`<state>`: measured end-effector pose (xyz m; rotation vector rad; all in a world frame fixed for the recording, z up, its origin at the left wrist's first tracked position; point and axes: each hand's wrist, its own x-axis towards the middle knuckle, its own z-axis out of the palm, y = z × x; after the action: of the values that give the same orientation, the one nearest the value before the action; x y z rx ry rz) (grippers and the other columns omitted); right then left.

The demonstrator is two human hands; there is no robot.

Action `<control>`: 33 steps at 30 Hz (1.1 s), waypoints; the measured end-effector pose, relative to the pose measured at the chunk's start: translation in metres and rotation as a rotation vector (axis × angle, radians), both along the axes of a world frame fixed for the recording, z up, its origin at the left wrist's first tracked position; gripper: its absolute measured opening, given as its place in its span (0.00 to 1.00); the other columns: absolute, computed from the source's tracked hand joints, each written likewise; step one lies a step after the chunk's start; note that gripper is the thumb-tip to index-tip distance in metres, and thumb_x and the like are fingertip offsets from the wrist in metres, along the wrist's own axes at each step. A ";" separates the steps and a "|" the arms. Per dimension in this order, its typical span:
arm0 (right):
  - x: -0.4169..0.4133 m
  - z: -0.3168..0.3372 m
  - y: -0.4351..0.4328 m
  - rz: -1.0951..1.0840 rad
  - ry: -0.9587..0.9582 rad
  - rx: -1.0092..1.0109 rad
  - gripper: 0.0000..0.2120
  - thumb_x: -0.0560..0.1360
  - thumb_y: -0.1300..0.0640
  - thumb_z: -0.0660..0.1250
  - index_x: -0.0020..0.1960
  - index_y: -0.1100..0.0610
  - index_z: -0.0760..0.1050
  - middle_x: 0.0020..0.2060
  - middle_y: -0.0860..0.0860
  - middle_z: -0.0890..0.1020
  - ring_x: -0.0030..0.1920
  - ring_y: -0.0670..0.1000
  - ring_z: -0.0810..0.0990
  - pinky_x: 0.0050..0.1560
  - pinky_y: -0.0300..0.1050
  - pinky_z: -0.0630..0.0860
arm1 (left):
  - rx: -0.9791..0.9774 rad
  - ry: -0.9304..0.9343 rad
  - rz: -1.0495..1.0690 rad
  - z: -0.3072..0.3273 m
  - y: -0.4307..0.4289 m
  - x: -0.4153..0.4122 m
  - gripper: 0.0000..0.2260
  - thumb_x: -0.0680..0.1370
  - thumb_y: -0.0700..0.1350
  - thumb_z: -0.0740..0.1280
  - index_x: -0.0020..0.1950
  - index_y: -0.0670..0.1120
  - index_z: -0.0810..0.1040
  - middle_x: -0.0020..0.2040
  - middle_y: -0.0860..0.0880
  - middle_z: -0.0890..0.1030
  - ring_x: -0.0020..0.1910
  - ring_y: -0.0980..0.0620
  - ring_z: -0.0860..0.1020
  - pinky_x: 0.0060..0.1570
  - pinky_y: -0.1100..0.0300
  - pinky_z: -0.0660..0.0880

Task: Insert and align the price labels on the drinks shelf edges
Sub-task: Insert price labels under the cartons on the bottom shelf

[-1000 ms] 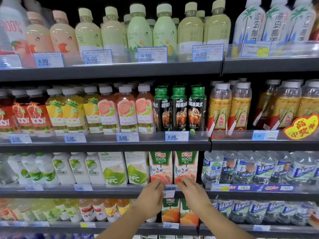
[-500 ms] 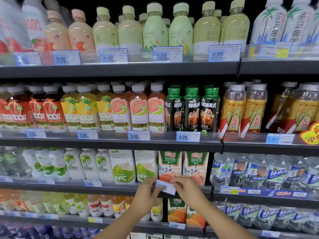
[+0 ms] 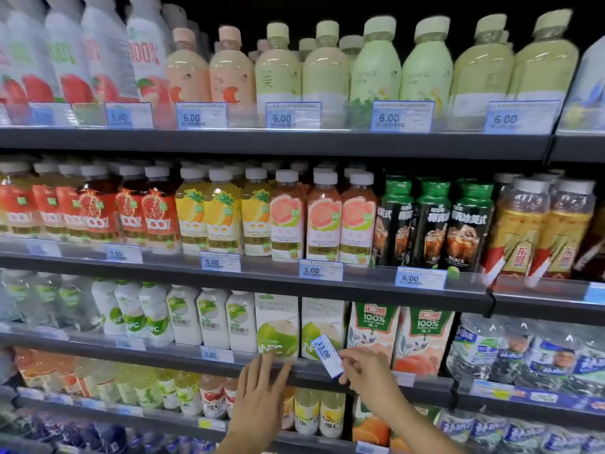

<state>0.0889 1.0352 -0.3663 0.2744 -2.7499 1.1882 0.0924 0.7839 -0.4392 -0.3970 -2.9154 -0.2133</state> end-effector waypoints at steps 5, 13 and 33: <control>-0.001 0.004 -0.024 -0.010 0.012 0.011 0.10 0.79 0.62 0.64 0.56 0.53 0.81 0.39 0.44 0.82 0.39 0.41 0.83 0.44 0.42 0.81 | -0.018 0.015 -0.031 0.005 -0.011 -0.007 0.41 0.61 0.47 0.78 0.73 0.56 0.67 0.74 0.43 0.67 0.69 0.37 0.69 0.69 0.40 0.63; -0.012 0.012 -0.067 -0.068 0.121 -0.013 0.10 0.78 0.61 0.65 0.55 0.48 0.79 0.43 0.41 0.80 0.42 0.39 0.80 0.46 0.30 0.75 | 0.088 0.096 -0.068 0.019 -0.016 -0.016 0.26 0.69 0.42 0.68 0.64 0.59 0.70 0.73 0.47 0.63 0.74 0.41 0.58 0.67 0.37 0.68; -0.011 -0.024 -0.066 0.019 0.211 0.699 0.22 0.57 0.62 0.81 0.49 0.51 0.82 0.43 0.46 0.78 0.42 0.46 0.79 0.35 0.38 0.80 | 0.134 0.144 -0.238 0.019 -0.029 -0.026 0.21 0.70 0.43 0.69 0.62 0.55 0.74 0.69 0.49 0.67 0.73 0.44 0.62 0.68 0.41 0.68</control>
<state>0.0783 0.9687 -0.3906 0.4577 -2.8582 0.1392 0.0666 0.7545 -0.4207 -0.7062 -2.6904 -0.3952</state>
